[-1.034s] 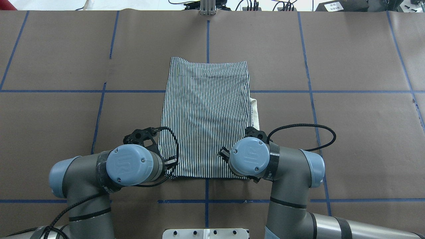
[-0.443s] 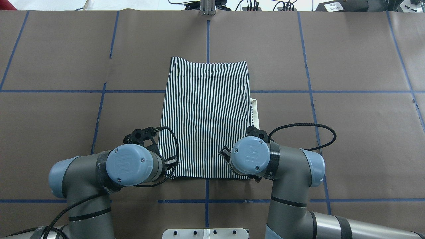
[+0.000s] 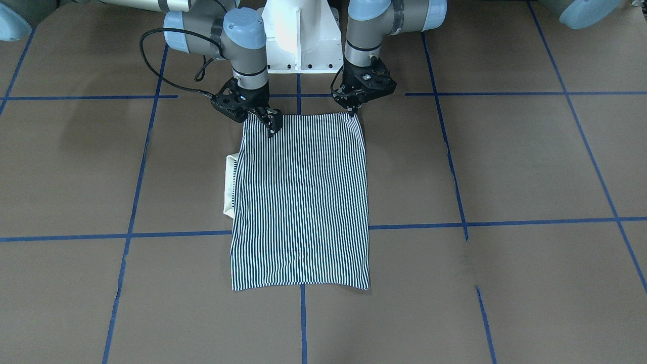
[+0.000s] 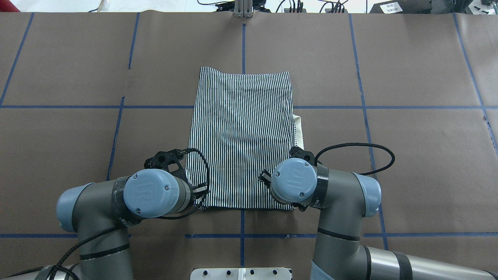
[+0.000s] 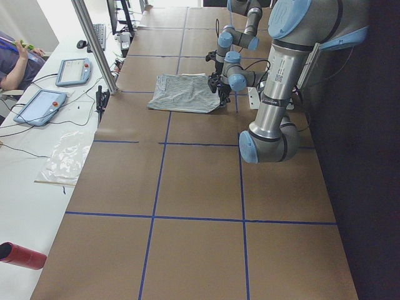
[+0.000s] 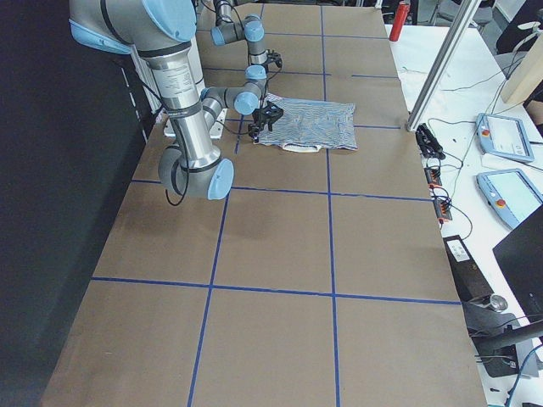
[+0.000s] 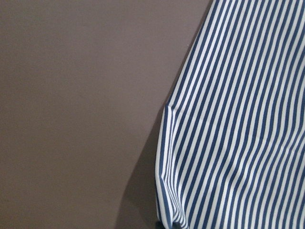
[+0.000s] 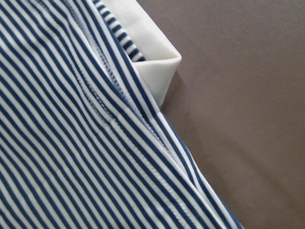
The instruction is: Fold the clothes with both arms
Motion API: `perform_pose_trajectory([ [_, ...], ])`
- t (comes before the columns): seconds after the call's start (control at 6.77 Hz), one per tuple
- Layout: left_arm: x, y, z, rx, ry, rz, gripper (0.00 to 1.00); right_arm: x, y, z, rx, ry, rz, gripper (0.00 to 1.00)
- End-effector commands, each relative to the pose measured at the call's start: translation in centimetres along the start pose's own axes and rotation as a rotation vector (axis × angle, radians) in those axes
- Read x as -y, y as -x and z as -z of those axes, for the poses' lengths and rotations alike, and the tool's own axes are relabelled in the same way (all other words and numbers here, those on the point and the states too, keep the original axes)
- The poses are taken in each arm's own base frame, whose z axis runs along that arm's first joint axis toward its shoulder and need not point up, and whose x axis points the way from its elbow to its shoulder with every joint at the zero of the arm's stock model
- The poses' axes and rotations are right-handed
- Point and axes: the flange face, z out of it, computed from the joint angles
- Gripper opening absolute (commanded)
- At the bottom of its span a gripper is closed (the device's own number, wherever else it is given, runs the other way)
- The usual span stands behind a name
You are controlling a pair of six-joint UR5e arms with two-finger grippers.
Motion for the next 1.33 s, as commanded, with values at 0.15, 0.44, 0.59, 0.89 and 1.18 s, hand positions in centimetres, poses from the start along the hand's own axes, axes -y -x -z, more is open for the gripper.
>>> perform_pose_trajectory([
  [0.15,0.1,-0.2,1.2,-0.020,0.001,0.002,0.00,0.7,0.2,0.1,0.002,-0.003,-0.008,0.31],
  [0.44,0.3,-0.2,1.4,-0.023,-0.003,0.004,0.00,0.9,0.5,0.3,0.006,-0.004,-0.010,0.06],
  [0.59,0.4,-0.2,1.4,-0.021,-0.004,0.005,0.00,1.0,0.6,0.5,0.009,-0.004,-0.010,0.00],
  [0.89,0.4,-0.2,1.4,-0.023,-0.004,0.005,0.00,0.8,0.8,0.9,0.017,0.001,0.003,0.00],
  [1.18,0.3,-0.1,2.7,-0.033,-0.002,0.004,0.00,0.9,0.6,3.9,0.065,0.018,0.004,0.00],
])
